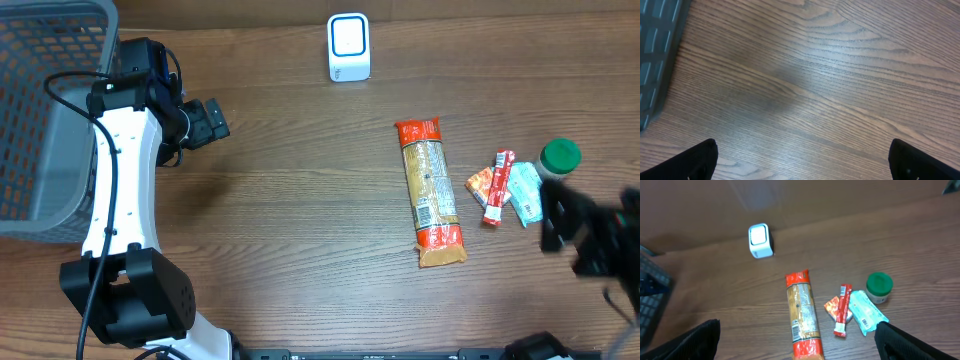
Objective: Scan the item barcode
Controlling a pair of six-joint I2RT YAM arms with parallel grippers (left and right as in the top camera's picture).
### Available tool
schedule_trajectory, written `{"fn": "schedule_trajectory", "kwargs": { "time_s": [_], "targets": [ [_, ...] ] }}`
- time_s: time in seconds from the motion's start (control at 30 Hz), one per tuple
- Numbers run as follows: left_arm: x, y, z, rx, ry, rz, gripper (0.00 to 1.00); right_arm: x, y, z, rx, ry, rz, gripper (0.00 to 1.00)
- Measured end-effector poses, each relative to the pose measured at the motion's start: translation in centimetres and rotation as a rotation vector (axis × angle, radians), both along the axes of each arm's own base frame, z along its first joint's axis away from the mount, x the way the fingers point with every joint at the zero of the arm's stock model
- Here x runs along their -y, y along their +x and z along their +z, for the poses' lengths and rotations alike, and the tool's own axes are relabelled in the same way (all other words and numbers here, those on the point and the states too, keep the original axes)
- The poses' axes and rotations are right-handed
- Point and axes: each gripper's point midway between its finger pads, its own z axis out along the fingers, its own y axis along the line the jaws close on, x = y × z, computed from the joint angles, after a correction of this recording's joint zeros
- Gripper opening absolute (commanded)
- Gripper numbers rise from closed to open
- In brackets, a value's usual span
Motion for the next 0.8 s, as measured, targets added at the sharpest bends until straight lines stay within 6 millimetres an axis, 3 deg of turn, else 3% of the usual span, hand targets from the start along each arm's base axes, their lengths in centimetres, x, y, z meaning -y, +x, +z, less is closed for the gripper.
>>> {"fn": "schedule_trajectory", "kwargs": {
  "time_s": [0.17, 0.5, 0.7, 0.8],
  "targets": [
    [0.0, 0.0, 0.0, 0.0, 0.0, 0.0, 1.0, 1.9, -3.0, -1.6, 0.064, 0.021, -0.056, 1.0],
    [0.0, 0.0, 0.0, 0.0, 0.0, 0.0, 1.0, 3.8, -3.1, -8.4, 0.184, 0.07, -0.194, 1.0],
    [0.0, 0.0, 0.0, 0.0, 0.0, 0.0, 1.0, 3.1, -1.0, -8.6, 0.368, 0.112, -0.163, 1.0],
    [0.0, 0.0, 0.0, 0.0, 0.0, 0.0, 1.0, 2.4, 0.1, -6.5, 0.548, 0.131, -0.115, 1.0]
  ]
}}
